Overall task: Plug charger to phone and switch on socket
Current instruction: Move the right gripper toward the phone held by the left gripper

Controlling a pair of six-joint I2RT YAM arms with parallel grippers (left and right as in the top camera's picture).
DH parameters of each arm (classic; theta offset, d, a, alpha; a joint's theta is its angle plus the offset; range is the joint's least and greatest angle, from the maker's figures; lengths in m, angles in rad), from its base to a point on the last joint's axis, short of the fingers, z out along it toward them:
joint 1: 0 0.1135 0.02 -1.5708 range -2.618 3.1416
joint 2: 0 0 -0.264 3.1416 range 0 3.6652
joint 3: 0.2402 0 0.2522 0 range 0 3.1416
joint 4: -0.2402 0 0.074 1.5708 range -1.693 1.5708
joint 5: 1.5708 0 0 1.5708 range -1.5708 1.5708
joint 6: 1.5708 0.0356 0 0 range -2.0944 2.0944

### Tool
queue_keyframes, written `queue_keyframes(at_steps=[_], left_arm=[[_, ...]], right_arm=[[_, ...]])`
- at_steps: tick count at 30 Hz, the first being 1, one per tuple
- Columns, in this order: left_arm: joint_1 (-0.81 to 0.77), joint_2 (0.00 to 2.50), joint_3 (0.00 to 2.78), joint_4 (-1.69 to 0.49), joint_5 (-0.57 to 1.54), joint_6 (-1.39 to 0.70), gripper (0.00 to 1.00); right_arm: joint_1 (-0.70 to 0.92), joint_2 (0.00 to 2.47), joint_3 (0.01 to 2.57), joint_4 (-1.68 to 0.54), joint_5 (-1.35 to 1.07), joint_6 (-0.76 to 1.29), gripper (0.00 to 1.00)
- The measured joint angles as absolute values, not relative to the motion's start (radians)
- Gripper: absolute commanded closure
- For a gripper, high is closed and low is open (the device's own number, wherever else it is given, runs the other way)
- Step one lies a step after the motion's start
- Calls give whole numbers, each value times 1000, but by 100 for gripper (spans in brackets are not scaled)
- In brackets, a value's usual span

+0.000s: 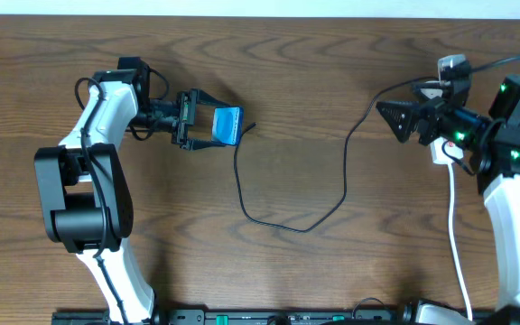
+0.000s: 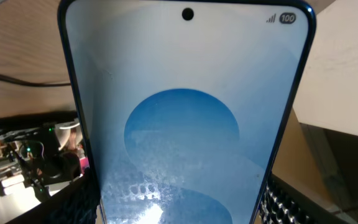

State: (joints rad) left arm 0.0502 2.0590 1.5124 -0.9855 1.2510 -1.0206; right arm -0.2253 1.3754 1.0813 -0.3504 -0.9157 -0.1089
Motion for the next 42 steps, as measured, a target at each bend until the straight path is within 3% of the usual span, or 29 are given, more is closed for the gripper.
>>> queue_keyframes(at_steps=[23, 39, 42], left_arm=[[50, 2059, 1512, -850, 1185, -1120, 60], [50, 2059, 1512, -840, 759, -1208, 60], [50, 2059, 1512, -840, 705, -1208, 60]], right_arm=[[-110, 1602, 1381, -514, -957, -106, 1], [-25, 1665, 1381, -535, -918, -37, 1], [5, 1687, 1381, -485, -916, 26, 29]])
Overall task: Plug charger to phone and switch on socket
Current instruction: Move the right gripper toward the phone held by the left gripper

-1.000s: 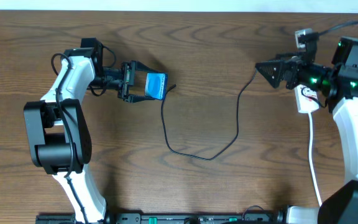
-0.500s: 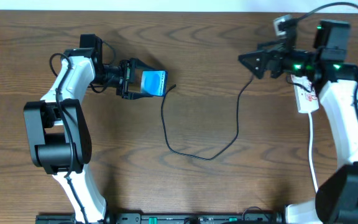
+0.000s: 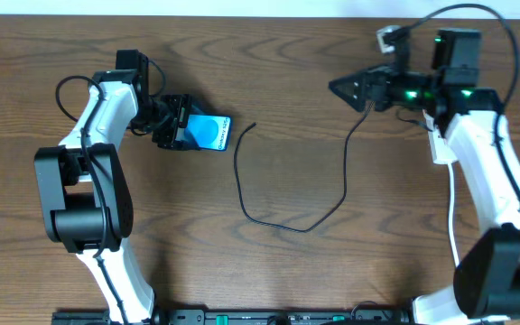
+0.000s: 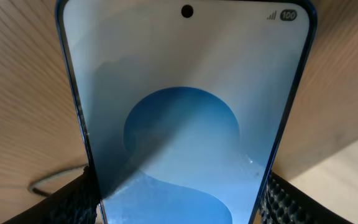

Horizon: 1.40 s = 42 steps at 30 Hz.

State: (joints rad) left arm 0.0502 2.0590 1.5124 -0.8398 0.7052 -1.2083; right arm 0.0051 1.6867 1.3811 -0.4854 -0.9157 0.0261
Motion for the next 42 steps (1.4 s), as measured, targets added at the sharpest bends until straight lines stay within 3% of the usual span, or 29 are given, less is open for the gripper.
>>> queue_keyframes(at_steps=[8, 20, 27, 34, 42], left_arm=[[50, 2059, 1512, -825, 643, -1208, 65], [50, 2059, 1512, -813, 640, -1208, 65], [50, 2059, 1512, -813, 640, -1208, 64], [50, 2059, 1512, -813, 640, -1208, 64], [43, 2059, 1512, -813, 640, -1208, 64]], right_arm=[[163, 1888, 1383, -300, -885, 397, 30], [431, 1958, 1383, -171, -661, 723, 30], [541, 2015, 1383, -62, -545, 817, 34], [592, 2072, 1383, -1, -493, 870, 45], [628, 2135, 1383, 94, -469, 907, 51]])
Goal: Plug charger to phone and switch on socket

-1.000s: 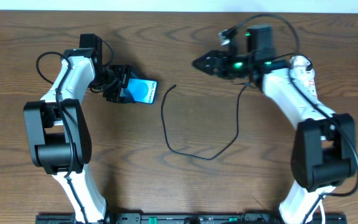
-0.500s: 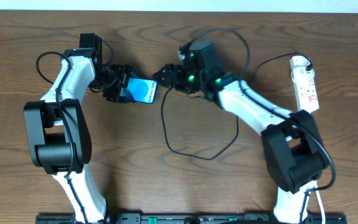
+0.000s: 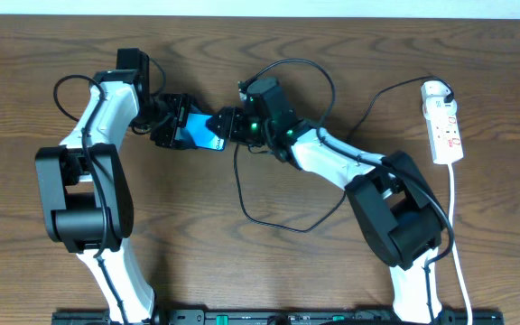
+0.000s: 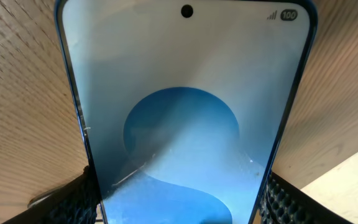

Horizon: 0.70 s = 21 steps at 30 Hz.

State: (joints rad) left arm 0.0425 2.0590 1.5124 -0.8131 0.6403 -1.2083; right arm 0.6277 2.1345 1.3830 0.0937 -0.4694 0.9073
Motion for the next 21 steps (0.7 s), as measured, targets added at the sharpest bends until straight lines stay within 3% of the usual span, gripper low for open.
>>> queue_keyframes(at_steps=[11, 17, 19, 21], left_arm=[[32, 2059, 1512, -814, 640, -1208, 64], [31, 2059, 1512, -813, 640, -1208, 64], [31, 2059, 1512, -813, 640, -1209, 64], [31, 2059, 1512, -813, 640, -1209, 64]], right_arm=[[684, 2140, 1383, 110, -391, 940, 71], [684, 2140, 1383, 109, -381, 951, 88], [684, 2140, 1383, 110, -378, 952, 99], [684, 2140, 1383, 110, -379, 965, 99]])
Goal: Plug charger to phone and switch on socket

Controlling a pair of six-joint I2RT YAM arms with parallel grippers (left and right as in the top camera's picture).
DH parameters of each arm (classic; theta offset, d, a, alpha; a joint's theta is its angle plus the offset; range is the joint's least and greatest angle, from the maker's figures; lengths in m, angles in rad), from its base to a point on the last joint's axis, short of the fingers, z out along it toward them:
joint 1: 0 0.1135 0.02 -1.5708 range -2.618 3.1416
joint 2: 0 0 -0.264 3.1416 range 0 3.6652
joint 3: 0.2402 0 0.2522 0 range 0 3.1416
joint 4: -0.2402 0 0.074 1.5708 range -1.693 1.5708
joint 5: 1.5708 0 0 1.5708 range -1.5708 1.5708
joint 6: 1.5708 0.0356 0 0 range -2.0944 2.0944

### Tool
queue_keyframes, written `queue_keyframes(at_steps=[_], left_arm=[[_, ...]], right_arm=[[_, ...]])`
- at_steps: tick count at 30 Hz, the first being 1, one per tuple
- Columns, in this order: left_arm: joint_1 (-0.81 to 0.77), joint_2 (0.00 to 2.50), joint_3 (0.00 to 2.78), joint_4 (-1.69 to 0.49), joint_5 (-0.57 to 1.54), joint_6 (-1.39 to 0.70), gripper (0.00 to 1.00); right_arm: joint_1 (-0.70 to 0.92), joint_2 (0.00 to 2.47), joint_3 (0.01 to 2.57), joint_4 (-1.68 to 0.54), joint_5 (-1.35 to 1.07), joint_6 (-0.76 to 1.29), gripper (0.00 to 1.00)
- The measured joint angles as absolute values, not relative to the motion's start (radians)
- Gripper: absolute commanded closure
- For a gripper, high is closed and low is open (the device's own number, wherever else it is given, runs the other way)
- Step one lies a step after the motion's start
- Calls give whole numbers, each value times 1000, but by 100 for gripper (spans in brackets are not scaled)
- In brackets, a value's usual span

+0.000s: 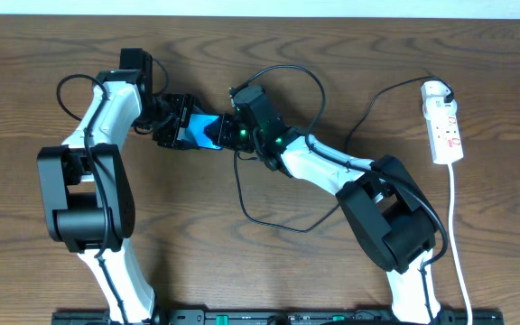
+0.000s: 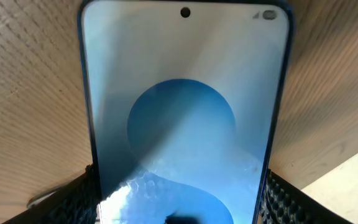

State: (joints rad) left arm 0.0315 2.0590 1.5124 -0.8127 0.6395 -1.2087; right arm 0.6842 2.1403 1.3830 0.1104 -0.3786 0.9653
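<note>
The phone [image 1: 205, 132], its blue screen lit, is held just above the table with my left gripper [image 1: 186, 132] shut on it. In the left wrist view the phone [image 2: 182, 112] fills the frame between the ribbed pads [image 2: 82, 199]. My right gripper [image 1: 233, 132] is at the phone's right end, and whether it is open or shut does not show. The black charger cable [image 1: 283, 224] loops over the table; its phone end runs up under the right gripper and is hidden there. At the far right lies the white socket strip [image 1: 443, 122], with the charger in its top end.
A white power lead [image 1: 454, 226] runs from the socket strip toward the front edge. The right arm [image 1: 332, 162] stretches across the middle of the table over part of the charger cable. A thin black wire [image 1: 287, 70] arcs above the right wrist.
My right gripper has moved a little left, closer onto the phone's right end. In the left wrist view the phone looks slightly narrower and a dark shape shows at the screen's bottom edge.
My left gripper held the phone tilted up while the right gripper was by the socket strip. Then the phone lay lower, the cable end loose beside it, and the right gripper was mid-table. Later the right gripper was at the phone's end over the cable tip, and now closer.
</note>
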Motion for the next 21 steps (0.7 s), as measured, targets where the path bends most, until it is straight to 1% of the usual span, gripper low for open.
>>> queue_keyframes(at_steps=[8, 13, 14, 15, 16, 18, 21], left_arm=[[32, 2057, 1512, -809, 636, -1209, 64], [39, 2041, 1518, -804, 639, -1224, 62], [39, 2040, 1520, -804, 641, -1225, 52], [39, 2038, 1522, -803, 646, -1227, 45], [39, 2036, 1525, -802, 653, -1228, 42], [39, 2032, 1526, -796, 663, -1227, 27], [39, 2032, 1526, -770, 691, -1206, 13]], right_arm=[[680, 2143, 1382, 138, -388, 973, 99], [655, 2153, 1377, 205, -463, 979, 99], [647, 2153, 1376, 216, -481, 980, 99], [643, 2153, 1374, 225, -491, 981, 99], [632, 2154, 1371, 237, -514, 981, 99], [615, 2154, 1371, 246, -548, 984, 99], [587, 2154, 1371, 256, -594, 994, 99]])
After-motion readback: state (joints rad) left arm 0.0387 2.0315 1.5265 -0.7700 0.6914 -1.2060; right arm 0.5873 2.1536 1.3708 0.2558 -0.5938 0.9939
